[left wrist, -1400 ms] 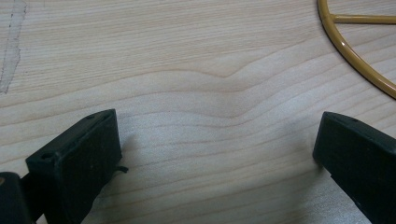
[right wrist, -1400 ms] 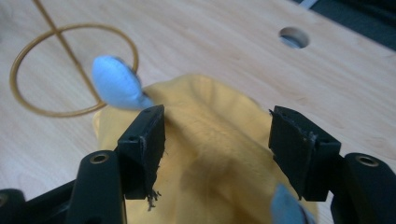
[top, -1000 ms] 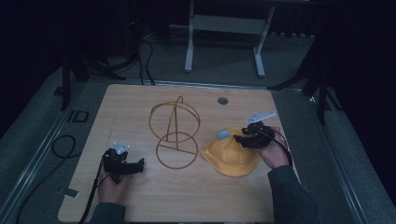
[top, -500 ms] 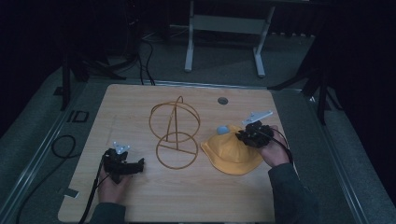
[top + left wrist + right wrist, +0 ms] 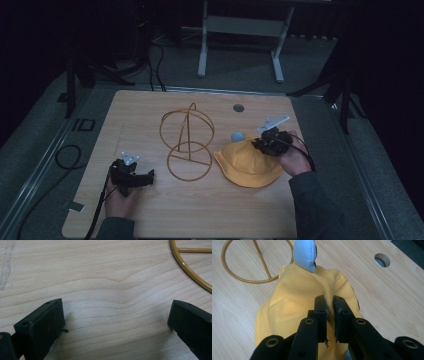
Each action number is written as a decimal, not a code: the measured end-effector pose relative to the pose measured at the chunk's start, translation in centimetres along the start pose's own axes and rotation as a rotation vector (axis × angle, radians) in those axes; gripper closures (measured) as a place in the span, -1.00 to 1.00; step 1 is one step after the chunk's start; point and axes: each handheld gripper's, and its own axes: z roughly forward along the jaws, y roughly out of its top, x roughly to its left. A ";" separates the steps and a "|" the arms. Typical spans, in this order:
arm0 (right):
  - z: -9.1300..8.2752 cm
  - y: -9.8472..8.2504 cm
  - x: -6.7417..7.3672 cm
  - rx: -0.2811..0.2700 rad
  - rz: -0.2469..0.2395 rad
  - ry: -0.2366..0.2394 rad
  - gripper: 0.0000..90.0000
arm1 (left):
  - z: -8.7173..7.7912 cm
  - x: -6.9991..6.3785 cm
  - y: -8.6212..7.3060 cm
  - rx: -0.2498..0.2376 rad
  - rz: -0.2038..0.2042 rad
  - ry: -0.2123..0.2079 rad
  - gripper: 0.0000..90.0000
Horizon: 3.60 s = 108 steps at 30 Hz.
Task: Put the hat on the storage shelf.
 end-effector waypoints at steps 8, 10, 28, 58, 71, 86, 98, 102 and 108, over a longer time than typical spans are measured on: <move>-1.0 1.3 0.0 0.001 -0.036 -0.013 0.83 | 0.0 0.0 0.0 0.000 0.000 0.000 -0.98; -1.3 1.6 -0.1 0.001 -0.046 -0.017 0.83 | 0.0 0.0 0.0 0.002 0.000 -0.001 -0.98; -3.5 4.2 -1.0 -0.025 -0.098 0.031 0.84 | 0.0 0.0 0.0 0.000 0.000 0.000 -0.98; -6.2 6.6 -3.3 -0.036 -0.146 0.014 0.85 | 0.0 0.0 0.0 0.003 0.001 -0.001 -0.98; -7.5 7.0 -4.6 -0.052 -0.132 0.002 0.85 | 0.0 0.0 0.0 0.003 0.001 -0.001 -0.98; -9.0 8.2 -5.6 -0.085 -0.127 -0.007 0.85 | 0.0 0.0 0.0 0.003 0.002 0.000 -0.98; -10.1 9.4 -6.2 -0.143 -0.126 -0.001 0.85 | 0.0 0.0 0.0 0.003 0.002 -0.001 -0.98; -10.2 9.7 -6.1 -0.137 -0.133 -0.005 0.85 | 0.0 0.0 0.0 0.004 0.003 -0.001 -0.98; -10.5 10.2 -5.9 -0.160 -0.136 0.002 0.85 | 0.0 0.0 0.0 0.004 0.003 -0.001 -0.98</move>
